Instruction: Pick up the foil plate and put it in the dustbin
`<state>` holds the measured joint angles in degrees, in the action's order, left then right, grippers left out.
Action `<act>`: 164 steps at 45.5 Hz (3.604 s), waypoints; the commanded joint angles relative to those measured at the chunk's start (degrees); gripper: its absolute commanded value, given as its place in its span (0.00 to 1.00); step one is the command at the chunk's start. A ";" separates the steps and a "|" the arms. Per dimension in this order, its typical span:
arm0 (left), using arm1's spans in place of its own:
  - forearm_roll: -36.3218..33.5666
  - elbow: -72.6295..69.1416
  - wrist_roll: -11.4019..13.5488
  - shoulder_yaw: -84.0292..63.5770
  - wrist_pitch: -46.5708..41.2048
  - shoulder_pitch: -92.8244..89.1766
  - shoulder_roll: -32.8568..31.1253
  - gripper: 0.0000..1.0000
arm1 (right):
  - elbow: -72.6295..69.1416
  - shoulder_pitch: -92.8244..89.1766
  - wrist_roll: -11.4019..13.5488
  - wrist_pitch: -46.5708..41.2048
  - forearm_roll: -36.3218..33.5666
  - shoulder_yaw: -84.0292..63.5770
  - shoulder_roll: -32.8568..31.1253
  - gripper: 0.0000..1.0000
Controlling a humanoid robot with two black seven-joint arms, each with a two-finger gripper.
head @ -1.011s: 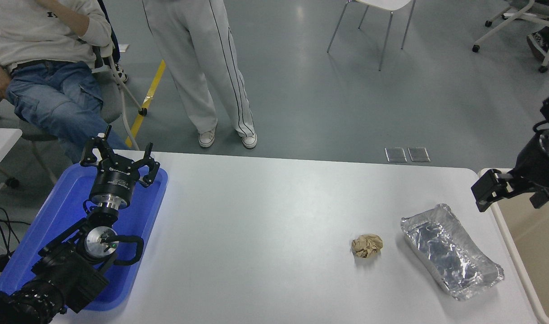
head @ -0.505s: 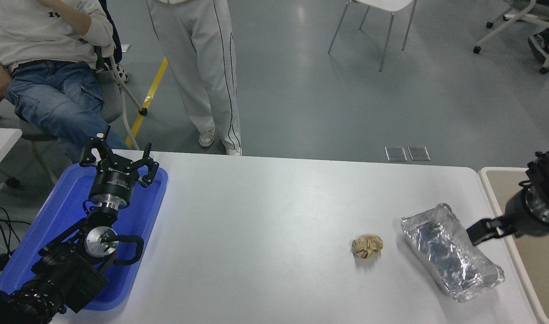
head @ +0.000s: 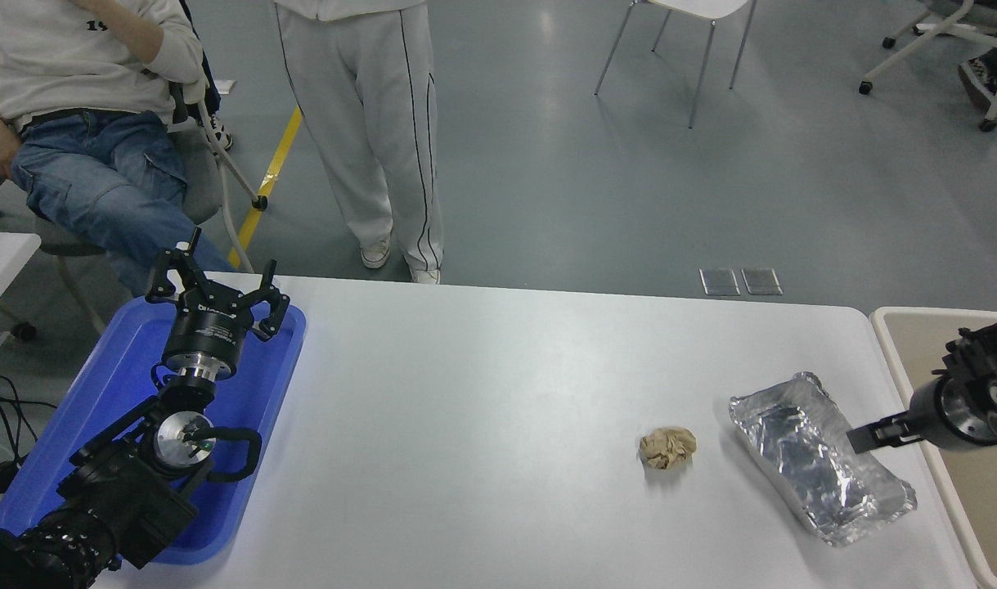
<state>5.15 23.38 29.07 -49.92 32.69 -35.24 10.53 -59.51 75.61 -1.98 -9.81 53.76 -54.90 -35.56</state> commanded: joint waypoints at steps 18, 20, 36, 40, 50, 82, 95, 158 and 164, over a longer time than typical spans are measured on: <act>-0.05 0.00 0.02 -0.01 0.01 0.00 -0.07 1.00 | 14.95 -14.88 0.04 6.29 -4.81 5.16 7.79 0.87; -0.05 0.00 -0.07 -0.01 0.01 0.00 -0.07 1.00 | 15.65 -15.31 0.04 6.99 -4.81 5.16 7.87 0.86; -0.05 0.00 0.02 -0.01 0.01 0.00 0.02 1.00 | 16.36 -16.90 0.04 7.61 -9.64 5.07 7.87 0.54; -0.05 0.00 0.02 -0.01 0.01 0.00 0.02 1.00 | 15.92 -17.34 0.04 7.44 -11.22 5.07 7.87 0.37; -0.05 0.00 0.02 -0.01 0.09 0.00 -0.07 1.00 | 14.86 -17.43 0.04 6.73 -13.60 5.07 7.87 0.10; 0.04 0.00 -0.07 -0.01 0.01 0.00 -0.07 1.00 | -2.53 -5.04 -0.05 6.29 -16.15 -2.13 0.14 0.00; -0.05 0.00 -0.07 -0.01 0.01 0.00 0.02 1.00 | -13.78 7.09 -0.13 5.15 -16.14 -10.74 -1.71 0.00; -0.05 0.00 -0.07 0.08 0.01 0.00 0.02 1.00 | -23.11 56.39 -0.40 -35.19 -25.54 -24.28 -4.69 0.00; -0.05 0.00 -0.07 0.08 0.01 0.00 0.02 1.00 | -23.11 60.96 -0.40 -35.19 -26.60 -25.60 -5.92 0.00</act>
<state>5.10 23.38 29.00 -49.86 32.70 -35.24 10.53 -82.54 128.92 -2.38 -44.23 29.22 -78.31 -39.77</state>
